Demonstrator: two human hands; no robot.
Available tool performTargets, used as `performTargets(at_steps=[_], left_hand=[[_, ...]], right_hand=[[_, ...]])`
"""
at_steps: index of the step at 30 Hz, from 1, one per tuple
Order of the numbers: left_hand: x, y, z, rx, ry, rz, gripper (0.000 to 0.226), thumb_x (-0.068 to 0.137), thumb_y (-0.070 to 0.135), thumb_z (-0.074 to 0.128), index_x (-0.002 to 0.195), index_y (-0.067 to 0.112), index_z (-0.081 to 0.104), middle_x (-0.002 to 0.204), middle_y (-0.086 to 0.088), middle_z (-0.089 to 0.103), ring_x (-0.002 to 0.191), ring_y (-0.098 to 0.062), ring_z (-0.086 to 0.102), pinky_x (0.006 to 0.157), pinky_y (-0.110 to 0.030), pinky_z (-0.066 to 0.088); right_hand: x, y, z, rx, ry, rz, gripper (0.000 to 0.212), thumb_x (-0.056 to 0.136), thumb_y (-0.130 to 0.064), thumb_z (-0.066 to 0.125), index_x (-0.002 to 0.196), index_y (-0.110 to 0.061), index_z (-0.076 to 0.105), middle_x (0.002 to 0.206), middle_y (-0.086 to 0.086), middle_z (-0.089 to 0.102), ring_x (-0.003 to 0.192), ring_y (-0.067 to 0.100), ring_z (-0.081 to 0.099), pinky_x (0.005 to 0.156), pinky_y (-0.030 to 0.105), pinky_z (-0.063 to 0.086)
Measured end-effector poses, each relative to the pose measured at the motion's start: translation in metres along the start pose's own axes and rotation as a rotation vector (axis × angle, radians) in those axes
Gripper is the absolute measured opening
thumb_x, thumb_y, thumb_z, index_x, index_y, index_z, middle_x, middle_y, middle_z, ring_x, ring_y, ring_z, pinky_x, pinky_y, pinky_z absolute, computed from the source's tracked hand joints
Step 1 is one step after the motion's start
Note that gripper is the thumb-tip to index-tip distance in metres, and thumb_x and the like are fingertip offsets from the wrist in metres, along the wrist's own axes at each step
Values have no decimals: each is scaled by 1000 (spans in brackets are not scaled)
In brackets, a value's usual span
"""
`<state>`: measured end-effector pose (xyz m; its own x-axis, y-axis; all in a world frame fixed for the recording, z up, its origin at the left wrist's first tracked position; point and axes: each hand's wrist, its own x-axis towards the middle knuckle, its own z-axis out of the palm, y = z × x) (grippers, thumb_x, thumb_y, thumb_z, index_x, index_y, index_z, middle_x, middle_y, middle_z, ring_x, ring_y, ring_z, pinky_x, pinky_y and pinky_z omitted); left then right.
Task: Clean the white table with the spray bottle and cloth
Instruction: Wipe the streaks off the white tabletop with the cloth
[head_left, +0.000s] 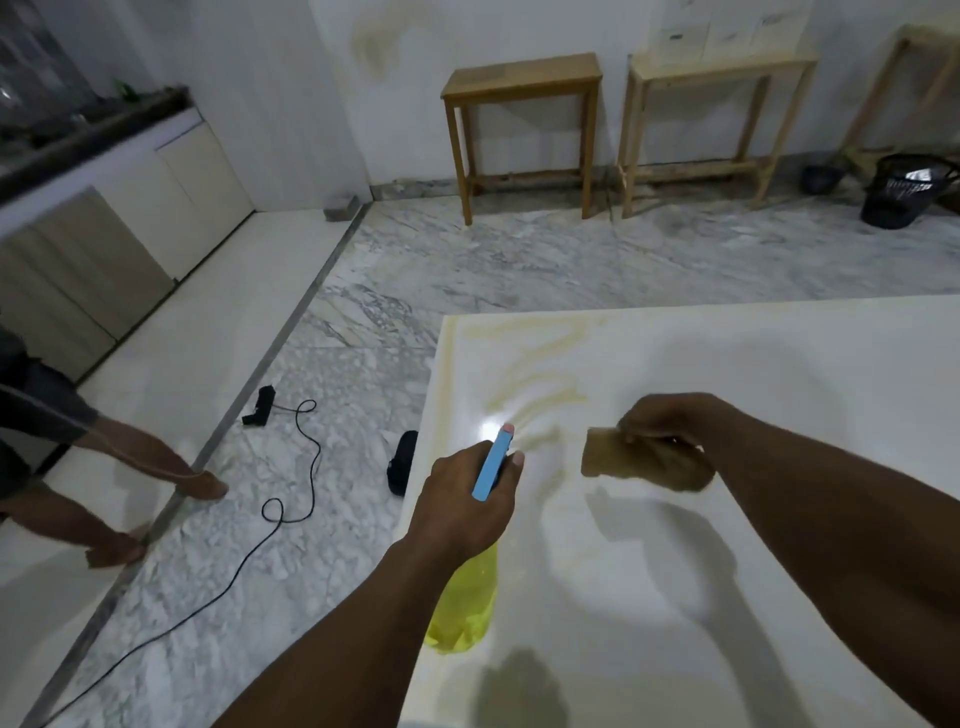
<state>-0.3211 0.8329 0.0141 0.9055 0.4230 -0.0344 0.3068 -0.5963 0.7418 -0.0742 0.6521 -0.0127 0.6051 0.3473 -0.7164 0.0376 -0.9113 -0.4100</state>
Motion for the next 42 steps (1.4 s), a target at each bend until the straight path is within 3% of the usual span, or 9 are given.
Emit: performTargets(at_steps=[4,6,9,12,15,18,24,36,42], left_hand=[[69,-2,-6,-23,49,24,47,97,59,50,82,16,58,65,-9,63,61,-34,68,65,-57,62],[97,-6,-2,-52,76,50,48,97,58,51,89,12,62,67,-13,63,61,-36,67,64,-58,61],[128,-14,6,-106,102,98,46,98,55,53,83,12,57,65,-14,56,60,-40,61,61,-58,60],[152,-24,17,-154,114,127,47,99,55,54,87,10,59,64,-11,51,60,-40,58,60,-57,60],[160,-37,30,-159,88,150,45,100,52,55,87,10,60,62,-9,51,58,-38,57,58,-56,59],[157,-48,37,-129,41,170,41,101,51,55,79,16,55,62,-7,51,56,-36,55,56,-55,57],[130,-54,34,-123,14,123,39,101,53,55,78,21,55,63,-6,53,58,-36,58,58,-56,59],[-29,-67,-1,-125,32,56,47,98,57,54,89,11,63,64,-13,53,62,-42,59,61,-58,61],[-130,-78,-17,-127,28,1,46,96,58,55,83,15,61,66,-14,59,64,-41,64,64,-58,63]], right_hand=[[53,-43,-59,55,158,-88,5,95,-20,58,93,-15,58,87,2,56,69,14,50,72,30,46],[83,-60,-80,-31,298,-168,22,97,-33,57,93,-12,63,86,6,59,73,23,53,67,32,43],[142,-66,-90,-242,469,-246,35,91,-17,42,119,-22,62,118,12,63,96,31,54,75,34,41],[201,-62,-79,-222,483,-212,62,76,-27,32,133,-46,50,142,-4,51,125,29,51,97,44,43],[242,-52,-36,-353,373,-231,62,88,-23,35,148,-40,36,162,-3,26,149,31,22,115,53,27],[253,-40,-7,-392,539,-276,64,91,-10,40,151,-32,33,162,1,25,151,34,14,113,55,26],[211,-27,22,-383,518,-278,59,96,-9,38,152,-29,35,163,2,26,151,33,17,116,51,27],[33,38,200,-278,570,-322,57,89,0,46,140,-23,55,154,9,43,144,40,34,107,52,40],[-60,63,282,-313,458,-239,61,95,-2,37,149,-31,40,162,-2,28,152,27,19,117,44,30]])
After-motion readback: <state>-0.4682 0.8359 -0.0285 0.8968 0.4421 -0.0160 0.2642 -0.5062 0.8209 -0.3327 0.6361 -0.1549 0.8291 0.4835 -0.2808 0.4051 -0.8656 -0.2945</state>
